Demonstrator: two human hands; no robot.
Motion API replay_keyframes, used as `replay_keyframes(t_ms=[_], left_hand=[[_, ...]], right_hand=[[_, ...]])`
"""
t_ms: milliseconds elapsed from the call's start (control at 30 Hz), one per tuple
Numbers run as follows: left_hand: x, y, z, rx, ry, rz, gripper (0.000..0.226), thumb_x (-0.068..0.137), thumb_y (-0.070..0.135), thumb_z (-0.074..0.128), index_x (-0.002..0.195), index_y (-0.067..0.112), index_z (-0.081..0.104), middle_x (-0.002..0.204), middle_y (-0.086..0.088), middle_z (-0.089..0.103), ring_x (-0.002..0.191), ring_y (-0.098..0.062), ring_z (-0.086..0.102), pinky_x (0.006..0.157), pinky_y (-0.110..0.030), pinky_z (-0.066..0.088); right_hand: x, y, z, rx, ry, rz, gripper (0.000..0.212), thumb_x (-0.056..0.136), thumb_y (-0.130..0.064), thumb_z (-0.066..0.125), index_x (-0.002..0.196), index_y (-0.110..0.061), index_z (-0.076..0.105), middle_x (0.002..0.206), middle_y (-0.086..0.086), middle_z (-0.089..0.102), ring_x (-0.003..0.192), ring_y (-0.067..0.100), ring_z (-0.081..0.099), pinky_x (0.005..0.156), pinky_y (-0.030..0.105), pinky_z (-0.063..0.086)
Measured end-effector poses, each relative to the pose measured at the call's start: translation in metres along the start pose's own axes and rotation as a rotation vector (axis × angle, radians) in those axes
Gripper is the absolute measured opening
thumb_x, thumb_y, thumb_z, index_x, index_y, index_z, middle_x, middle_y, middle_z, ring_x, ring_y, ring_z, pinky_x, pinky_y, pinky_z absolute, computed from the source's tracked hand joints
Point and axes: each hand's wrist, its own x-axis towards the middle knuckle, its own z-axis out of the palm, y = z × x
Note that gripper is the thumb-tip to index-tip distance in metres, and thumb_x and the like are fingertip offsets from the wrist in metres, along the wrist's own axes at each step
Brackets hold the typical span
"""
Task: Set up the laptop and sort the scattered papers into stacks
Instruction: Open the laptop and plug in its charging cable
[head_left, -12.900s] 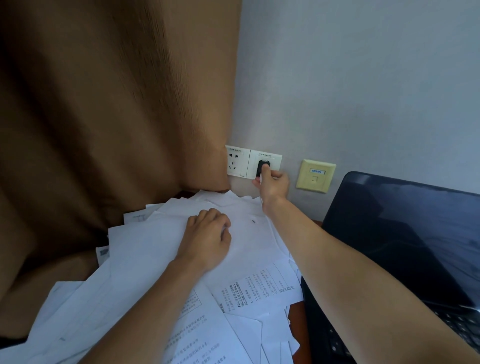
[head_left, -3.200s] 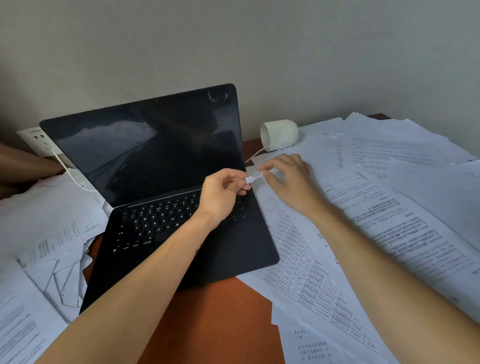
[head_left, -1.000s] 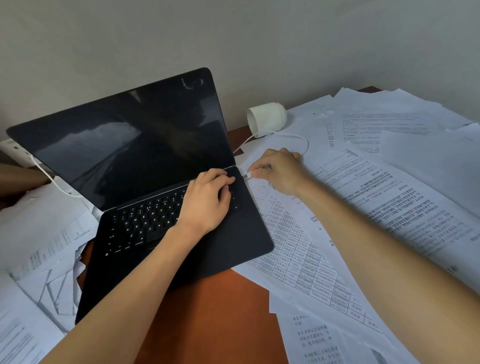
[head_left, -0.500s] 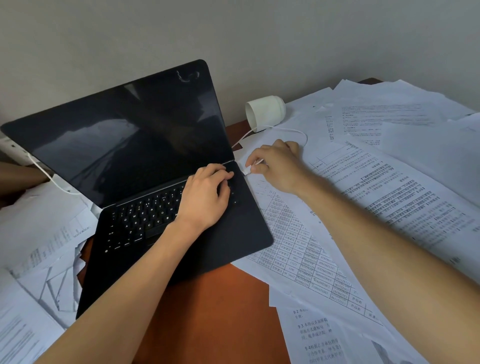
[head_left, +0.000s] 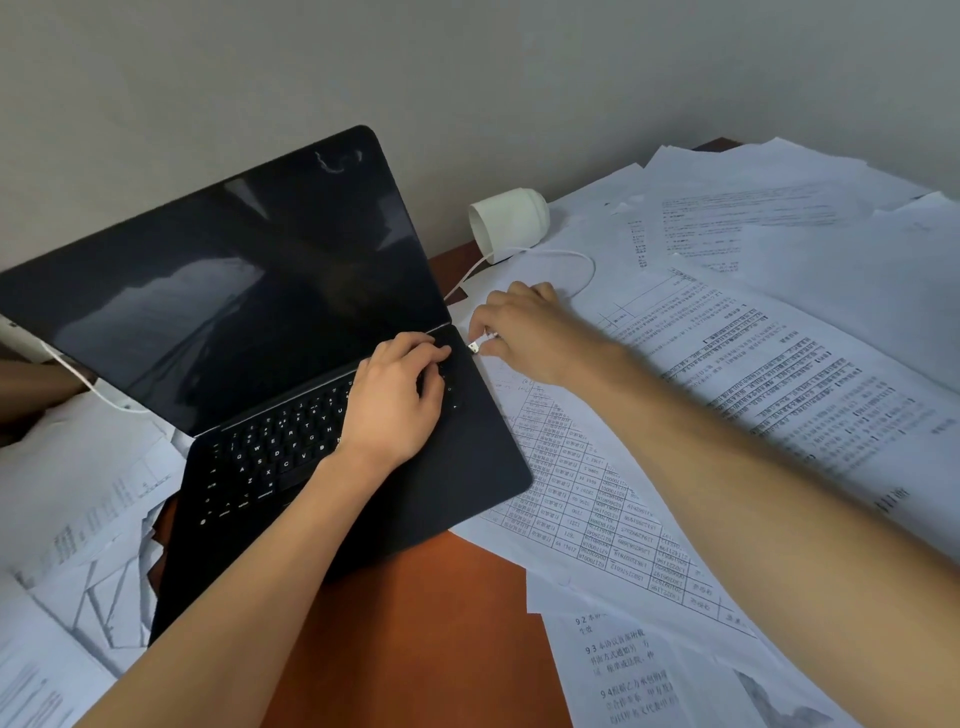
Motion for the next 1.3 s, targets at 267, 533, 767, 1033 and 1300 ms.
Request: replay_keyframes(t_ms=[267,533,767,1033,1300], left_hand=[[0.0003,0.0027,-0.0028,0.011,-0.017,-0.024,0.033,0.102,0.021,0.052,0.128,0.016,0.073,0.135,0.001,0.063,0.126,-0.023,0.057,0.106,-0.047,0.046],[0.0000,0.0062,-0.0060,0.029,-0.052,-0.031,0.052,0.097,0.049,0.043,0.129,0.021,0.071,0.137,0.005,0.061,0.129,-0.016,0.053,0.107,-0.037,0.039],[-0.0006,0.0067,-0.0031,0.025,-0.049,-0.033,0.047,0.098,0.044,0.047,0.129,0.020,0.072,0.139,0.004,0.061,0.131,-0.016,0.052,0.105,-0.031,0.034],[-0.0014,0.0070,-0.0033,0.025,-0.045,-0.039,0.047,0.098,0.045,0.046,0.130,0.021,0.071,0.140,0.005,0.061,0.132,-0.016,0.052,0.107,-0.037,0.039],[-0.0016,0.0056,-0.0041,0.016,-0.046,-0.048,0.048,0.098,0.046,0.045,0.131,0.023,0.070,0.141,0.005,0.060,0.134,-0.015,0.051,0.110,-0.041,0.041]], right_hand=[[0.0030,-0.0015,0.0019,0.165,0.048,0.139,0.020,0.102,-0.028,0.058,0.115,-0.027,0.073,0.117,-0.005,0.059,0.117,0.021,0.047,0.093,0.035,0.031],[0.0037,-0.0002,0.0032,0.249,0.037,0.203,0.020,0.103,-0.026,0.057,0.110,-0.032,0.075,0.110,-0.010,0.058,0.117,0.020,0.046,0.098,0.036,0.030],[0.0054,0.0008,0.0034,0.274,0.028,0.229,0.022,0.104,-0.028,0.054,0.109,-0.033,0.075,0.115,-0.010,0.062,0.118,0.019,0.045,0.100,0.037,0.029],[0.0074,0.0020,0.0065,0.323,0.022,0.210,0.019,0.102,-0.038,0.057,0.108,-0.040,0.074,0.111,-0.014,0.062,0.120,0.019,0.044,0.101,0.039,0.027],[0.0067,0.0009,0.0096,0.330,0.084,0.226,0.019,0.101,-0.032,0.058,0.114,-0.033,0.073,0.117,-0.009,0.065,0.120,0.020,0.045,0.096,0.035,0.025]])
